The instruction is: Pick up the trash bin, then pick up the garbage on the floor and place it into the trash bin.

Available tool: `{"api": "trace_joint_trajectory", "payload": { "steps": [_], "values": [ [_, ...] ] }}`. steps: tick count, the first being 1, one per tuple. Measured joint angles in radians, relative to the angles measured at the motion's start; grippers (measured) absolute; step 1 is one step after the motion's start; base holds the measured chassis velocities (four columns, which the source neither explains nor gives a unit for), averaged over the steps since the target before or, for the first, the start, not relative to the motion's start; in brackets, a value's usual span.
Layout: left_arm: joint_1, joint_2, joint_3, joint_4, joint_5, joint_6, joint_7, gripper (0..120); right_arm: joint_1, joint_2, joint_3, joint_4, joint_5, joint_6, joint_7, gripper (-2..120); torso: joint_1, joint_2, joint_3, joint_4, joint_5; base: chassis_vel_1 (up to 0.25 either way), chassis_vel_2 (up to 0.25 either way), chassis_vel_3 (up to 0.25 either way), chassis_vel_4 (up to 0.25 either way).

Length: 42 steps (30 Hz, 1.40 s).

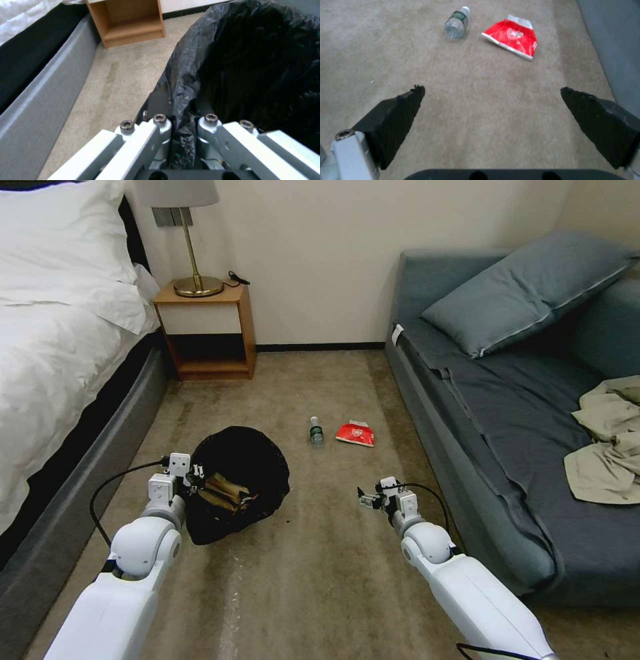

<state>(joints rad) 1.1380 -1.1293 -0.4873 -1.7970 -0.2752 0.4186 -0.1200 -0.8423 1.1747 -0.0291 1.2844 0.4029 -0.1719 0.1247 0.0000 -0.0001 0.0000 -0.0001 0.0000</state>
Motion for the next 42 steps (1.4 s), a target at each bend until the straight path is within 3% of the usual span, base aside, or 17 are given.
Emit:
{"api": "trace_joint_trajectory", "payload": {
  "steps": [23,42],
  "values": [
    [-0.014,0.007,0.006,0.005,-0.004,0.004,-0.001,4,0.025,0.014,-0.016,-0.024,0.000,0.003,-0.003,100,0.000,0.000,0.000,0.0002,-0.0001,-0.075,0.070,0.075,-0.078],
    [0.008,0.002,-0.003,-0.005,-0.001,0.003,-0.001,4,0.025,0.015,-0.014,-0.028,-0.003,0.005,-0.005,100,0.000,0.000,0.000,0.0001,0.0000,-0.092,0.088,0.090,-0.089]
  ]
}}
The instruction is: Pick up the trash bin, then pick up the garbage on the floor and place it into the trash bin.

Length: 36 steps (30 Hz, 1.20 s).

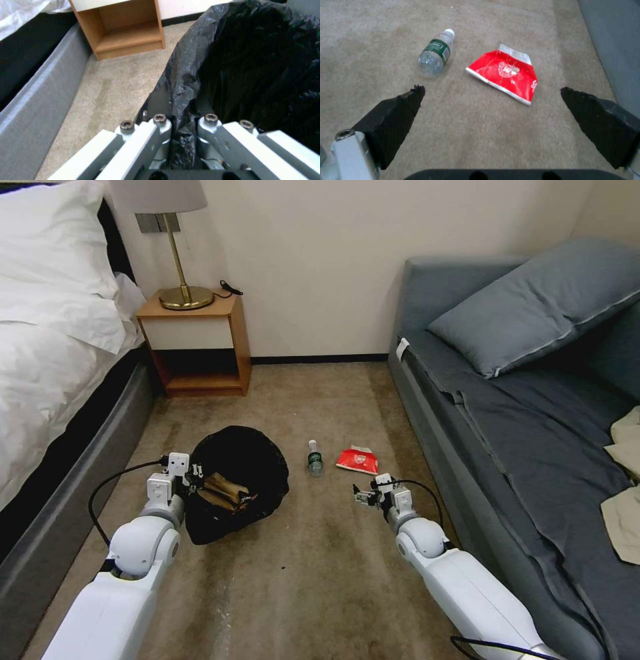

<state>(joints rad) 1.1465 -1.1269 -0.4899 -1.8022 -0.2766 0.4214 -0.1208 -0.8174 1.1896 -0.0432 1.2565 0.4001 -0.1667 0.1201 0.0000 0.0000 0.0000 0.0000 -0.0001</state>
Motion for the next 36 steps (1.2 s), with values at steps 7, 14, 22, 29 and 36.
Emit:
{"api": "trace_joint_trajectory", "payload": {
  "steps": [7,14,22,29,36],
  "values": [
    [0.001,-0.004,0.000,0.000,0.003,-0.001,0.000,4,-0.001,0.000,-0.001,-0.005,-0.001,0.003,-0.008,100,0.000,0.000,0.000,-0.0001,0.0000,-0.096,0.114,0.116,-0.102],
    [-0.002,-0.006,-0.001,0.009,0.005,-0.003,0.001,4,0.014,0.010,-0.008,-0.033,-0.007,0.015,-0.020,100,0.000,0.000,0.000,-0.0003,0.0000,-0.121,0.104,0.120,-0.116],
    [-0.012,-0.007,-0.001,0.023,0.006,-0.004,0.002,4,0.042,0.023,-0.023,-0.067,-0.013,0.028,-0.030,100,0.000,0.000,0.000,0.0002,0.0001,-0.134,0.154,0.140,-0.149],
    [-0.015,-0.006,-0.001,0.025,0.005,-0.004,0.002,4,0.052,0.029,-0.030,-0.077,-0.013,0.029,-0.031,100,0.000,0.000,0.000,-0.0002,0.0001,-0.144,0.140,0.144,-0.135],
    [-0.008,-0.005,-0.003,0.020,0.005,-0.006,0.004,4,0.051,0.032,-0.031,-0.077,-0.018,0.029,-0.031,100,0.000,0.000,0.000,0.0001,0.0001,-0.139,0.151,0.145,-0.143]
  ]
}}
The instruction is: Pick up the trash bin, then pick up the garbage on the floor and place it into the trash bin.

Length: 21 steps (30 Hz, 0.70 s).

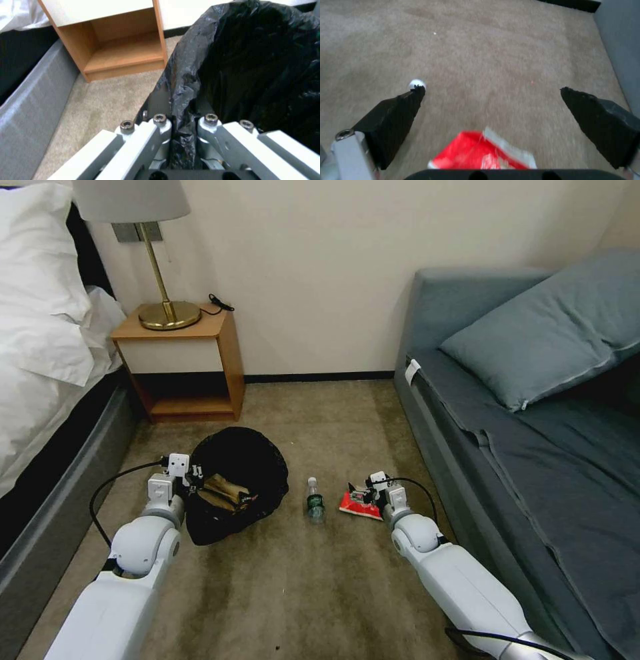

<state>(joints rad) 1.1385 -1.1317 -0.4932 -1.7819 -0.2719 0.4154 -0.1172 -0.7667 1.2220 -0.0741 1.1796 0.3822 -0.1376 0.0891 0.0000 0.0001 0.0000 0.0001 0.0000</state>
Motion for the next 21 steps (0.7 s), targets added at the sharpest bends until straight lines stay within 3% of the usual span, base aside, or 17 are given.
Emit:
{"api": "trace_joint_trajectory", "payload": {
  "steps": [15,21],
  "values": [
    [0.009,0.003,-0.003,-0.013,-0.002,-0.004,0.003,4,-0.019,-0.012,0.000,0.029,-0.007,-0.005,0.005,100,0.000,0.000,0.000,0.0002,0.0001,-0.153,0.156,0.149,-0.148],
    [0.011,0.006,-0.003,-0.021,-0.006,-0.004,0.002,4,-0.014,-0.055,-0.023,0.059,-0.005,-0.023,-0.008,100,0.000,0.000,0.000,-0.0002,0.0002,-0.153,0.149,0.157,-0.163]
  ]
}}
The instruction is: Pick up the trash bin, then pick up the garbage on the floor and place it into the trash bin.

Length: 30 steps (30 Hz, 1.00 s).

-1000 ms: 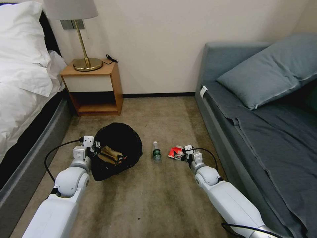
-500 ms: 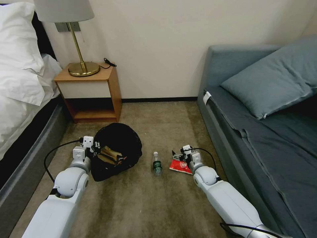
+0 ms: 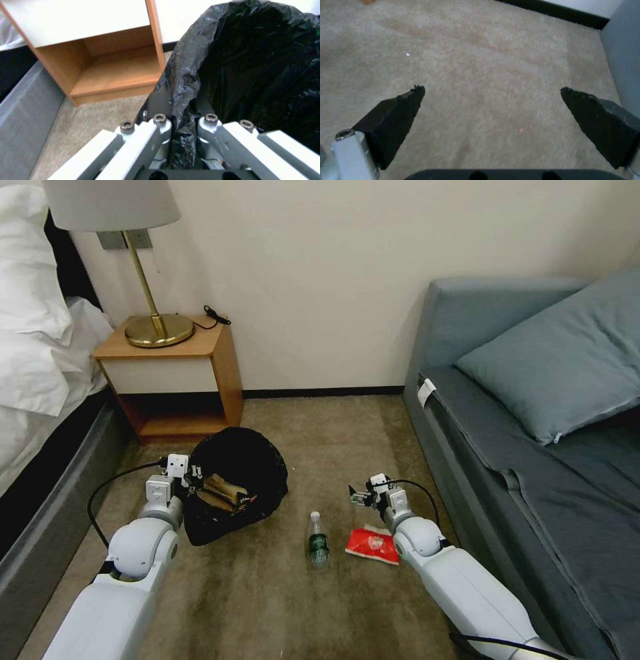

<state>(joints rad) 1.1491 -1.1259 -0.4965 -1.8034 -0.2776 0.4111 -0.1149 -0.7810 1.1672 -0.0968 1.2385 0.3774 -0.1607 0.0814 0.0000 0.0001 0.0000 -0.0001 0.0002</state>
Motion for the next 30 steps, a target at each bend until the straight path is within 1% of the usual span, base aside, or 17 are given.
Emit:
{"api": "trace_joint_trajectory", "payload": {
  "steps": [2,3,5,6,7,9,10,12,13,14,16,17,19,24,26,28,30],
  "values": [
    [0.004,0.002,0.000,-0.006,-0.001,0.001,0.000,4,0.005,-0.057,-0.019,0.034,0.001,-0.028,-0.033,100,0.000,0.000,0.000,0.0000,-0.0004,-0.129,0.143,0.150,-0.135],
    [0.004,0.002,0.000,-0.006,-0.001,0.001,0.000,4,0.005,-0.057,-0.019,0.034,0.001,-0.028,-0.033,100,0.000,0.000,0.000,0.0000,-0.0004,-0.103,0.120,0.144,-0.135],
    [0.005,0.003,-0.001,-0.006,-0.001,0.002,0.000,4,0.007,-0.100,-0.041,0.053,-0.013,-0.038,-0.059,100,0.000,0.000,0.000,0.0001,0.0001,-0.076,0.083,0.094,-0.079],
    [0.005,0.003,-0.001,-0.006,-0.001,0.002,0.000,4,0.007,-0.100,-0.041,0.053,-0.013,-0.038,-0.059,100,0.000,0.000,0.000,0.0001,0.0001,-0.049,0.083,0.094,-0.049],
    [0.005,0.004,-0.001,-0.006,-0.001,0.002,0.000,4,0.008,-0.121,-0.051,0.064,-0.023,-0.044,-0.076,100,0.000,0.000,0.000,0.0002,-0.0003,-0.003,0.026,0.054,-0.049],
    [0.005,0.005,-0.001,-0.006,-0.001,0.003,0.001,4,0.008,-0.159,-0.066,0.087,-0.040,-0.059,-0.113,100,0.000,0.000,0.000,0.0000,0.0000,0.000,0.000,0.000,0.000],
    [0.005,0.005,-0.001,-0.006,-0.001,0.003,0.001,4,0.008,-0.159,-0.066,0.087,-0.040,-0.059,-0.113,100,0.000,0.000,0.000,0.0000,0.0000,0.000,0.000,0.000,0.000],
    [0.004,0.005,-0.001,-0.006,-0.001,0.004,0.002,4,0.006,-0.177,-0.073,0.099,-0.054,-0.065,-0.136,100,0.000,0.000,0.000,0.0001,-0.0002,0.000,0.000,0.000,0.000],
    [0.001,0.005,0.000,-0.006,-0.001,0.005,0.002,4,0.003,-0.197,-0.081,0.114,-0.065,-0.068,-0.161,100,0.000,0.000,0.000,0.0000,-0.0003,0.000,0.000,0.000,0.000],
    [0.001,0.005,0.000,-0.006,-0.001,0.005,0.002,4,0.003,-0.197,-0.081,0.114,-0.065,-0.068,-0.161,100,0.000,0.000,0.000,0.0000,-0.0003,0.000,0.000,0.000,0.000],
    [-0.003,0.004,0.004,-0.006,-0.001,0.009,0.002,4,-0.005,-0.226,-0.087,0.139,-0.084,-0.068,-0.225,100,0.000,0.000,0.000,0.0000,-0.0002,0.000,0.000,0.000,0.000],
    [-0.003,0.004,0.004,-0.006,-0.001,0.009,0.002,4,-0.005,-0.226,-0.087,0.139,-0.084,-0.068,-0.225,100,0.000,0.000,0.000,0.0000,-0.0002,0.000,0.000,0.000,0.000],
    [-0.003,0.002,0.006,-0.006,-0.001,0.010,0.004,4,-0.014,-0.239,-0.085,0.150,-0.102,-0.058,-0.266,100,0.000,0.000,0.000,0.0001,-0.0001,0.000,0.000,0.000,0.000],
    [-0.002,-0.001,0.007,-0.006,0.001,0.011,0.006,4,-0.031,-0.253,-0.081,0.160,-0.119,-0.042,-0.297,100,0.000,0.000,0.000,0.0001,-0.0002,0.000,0.000,0.000,0.000],
    [0.000,-0.003,0.007,-0.006,0.004,0.012,0.010,4,-0.057,-0.262,-0.070,0.172,-0.143,-0.023,-0.348,100,0.000,0.000,0.000,0.0001,-0.0001,0.000,0.000,0.000,0.000],
    [0.001,-0.003,0.007,-0.006,0.005,0.012,0.010,4,-0.062,-0.264,-0.068,0.174,-0.146,-0.020,-0.357,100,0.000,0.000,0.000,0.0002,-0.0003,0.000,0.000,0.000,0.000],
    [0.002,-0.004,0.007,-0.007,0.008,0.013,0.011,4,-0.087,-0.267,-0.057,0.181,-0.161,-0.011,-0.392,100,0.000,0.000,0.000,0.0001,-0.0001,0.000,0.000,0.000,0.000]
  ]
}}
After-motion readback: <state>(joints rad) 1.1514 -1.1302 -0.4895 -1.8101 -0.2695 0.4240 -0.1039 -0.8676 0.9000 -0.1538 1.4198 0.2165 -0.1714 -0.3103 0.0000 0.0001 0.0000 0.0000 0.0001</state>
